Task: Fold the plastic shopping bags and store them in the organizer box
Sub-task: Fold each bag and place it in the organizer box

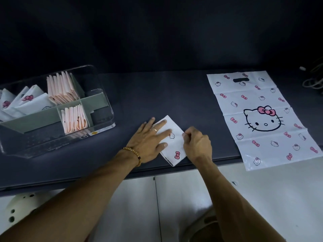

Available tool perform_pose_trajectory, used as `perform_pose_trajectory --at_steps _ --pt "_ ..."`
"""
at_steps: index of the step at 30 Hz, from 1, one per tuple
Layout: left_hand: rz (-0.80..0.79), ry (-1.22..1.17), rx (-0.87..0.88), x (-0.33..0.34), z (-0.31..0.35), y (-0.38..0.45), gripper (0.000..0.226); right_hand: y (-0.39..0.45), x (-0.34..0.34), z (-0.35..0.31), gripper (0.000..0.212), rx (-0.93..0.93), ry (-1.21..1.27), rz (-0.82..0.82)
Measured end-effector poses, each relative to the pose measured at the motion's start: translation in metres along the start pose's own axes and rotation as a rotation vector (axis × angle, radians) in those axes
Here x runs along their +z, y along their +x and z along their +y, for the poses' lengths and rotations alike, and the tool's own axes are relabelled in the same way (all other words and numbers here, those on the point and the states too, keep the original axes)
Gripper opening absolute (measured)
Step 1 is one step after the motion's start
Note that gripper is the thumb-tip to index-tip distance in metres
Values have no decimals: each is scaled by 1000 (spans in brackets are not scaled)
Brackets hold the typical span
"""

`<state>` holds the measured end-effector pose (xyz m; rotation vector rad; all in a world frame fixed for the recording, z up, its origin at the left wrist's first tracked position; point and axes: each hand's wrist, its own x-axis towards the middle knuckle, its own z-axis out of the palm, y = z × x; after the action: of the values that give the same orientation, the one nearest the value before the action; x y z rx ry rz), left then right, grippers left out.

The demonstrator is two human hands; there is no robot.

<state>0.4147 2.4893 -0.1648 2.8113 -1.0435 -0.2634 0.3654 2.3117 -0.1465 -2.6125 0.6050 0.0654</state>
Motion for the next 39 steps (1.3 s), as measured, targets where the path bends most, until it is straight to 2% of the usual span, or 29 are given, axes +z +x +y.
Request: perform_pose_trajectory --at_steps 2,5,7,10,13,15,17,19,25,34,39 --pt "-11 32 -31 7 1 2 53 -1 -3 5 14 -90 68 118" --pt "38 41 -116 10 5 4 54 -16 -2 14 27 -248 -98 327" --pt "42 34 -118 10 7 4 55 -33 7 20 45 -324 -191 235" --pt "9 73 -116 11 7 2 56 -48 20 30 69 -287 -280 26" --pt "39 190 -93 1 10 1 56 -45 23 35 74 -318 -339 -38" --pt "99 245 31 -5 18 8 56 -43 22 37 73 -330 -343 -55" --pt "83 169 229 -1 31 19 52 -43 21 38 72 -330 -340 -62" --pt "-13 85 300 7 41 26 51 -43 21 40 72 -342 -344 -65" --pt "-4 121 233 15 29 27 60 -42 22 40 72 -341 -327 -61" --pt "-9 84 -102 12 17 30 112 -39 21 39 73 -356 -304 -76" --pt "-23 59 -68 11 6 28 121 -41 9 45 68 -425 -230 -111"
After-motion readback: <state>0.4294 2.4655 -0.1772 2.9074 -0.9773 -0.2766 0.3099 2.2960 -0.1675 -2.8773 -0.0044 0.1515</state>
